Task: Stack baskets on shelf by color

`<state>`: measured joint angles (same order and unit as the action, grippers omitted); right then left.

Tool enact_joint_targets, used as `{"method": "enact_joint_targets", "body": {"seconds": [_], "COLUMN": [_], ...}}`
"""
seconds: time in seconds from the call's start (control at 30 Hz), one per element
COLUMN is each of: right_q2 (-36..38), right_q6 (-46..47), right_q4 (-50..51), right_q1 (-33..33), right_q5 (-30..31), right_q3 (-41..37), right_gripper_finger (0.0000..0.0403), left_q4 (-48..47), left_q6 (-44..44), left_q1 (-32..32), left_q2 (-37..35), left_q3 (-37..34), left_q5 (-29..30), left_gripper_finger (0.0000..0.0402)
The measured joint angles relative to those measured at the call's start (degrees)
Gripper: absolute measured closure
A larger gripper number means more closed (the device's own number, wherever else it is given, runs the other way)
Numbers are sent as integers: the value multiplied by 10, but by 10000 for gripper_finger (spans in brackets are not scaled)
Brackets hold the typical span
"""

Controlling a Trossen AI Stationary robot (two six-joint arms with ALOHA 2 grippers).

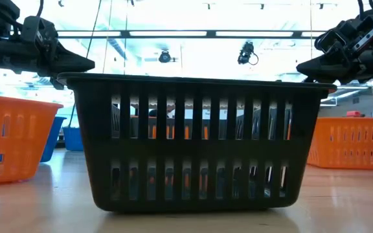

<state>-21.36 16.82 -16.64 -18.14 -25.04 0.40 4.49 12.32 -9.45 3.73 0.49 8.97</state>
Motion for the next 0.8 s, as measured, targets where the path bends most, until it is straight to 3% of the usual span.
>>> {"method": "enact_joint_targets", "body": {"seconds": [0.8], "right_q2": [0], "right_q6": [0], "right_q4": [0], "right_q1": [0], "right_q5": [0], "right_q3": [0], "right_gripper_finger": [387], "left_q4": [0], "left_q6": [0], "left_q1": [0], "left_q2": [0], "left_q3": [0], "left_q5": [0], "left_gripper_finger": [372]}}
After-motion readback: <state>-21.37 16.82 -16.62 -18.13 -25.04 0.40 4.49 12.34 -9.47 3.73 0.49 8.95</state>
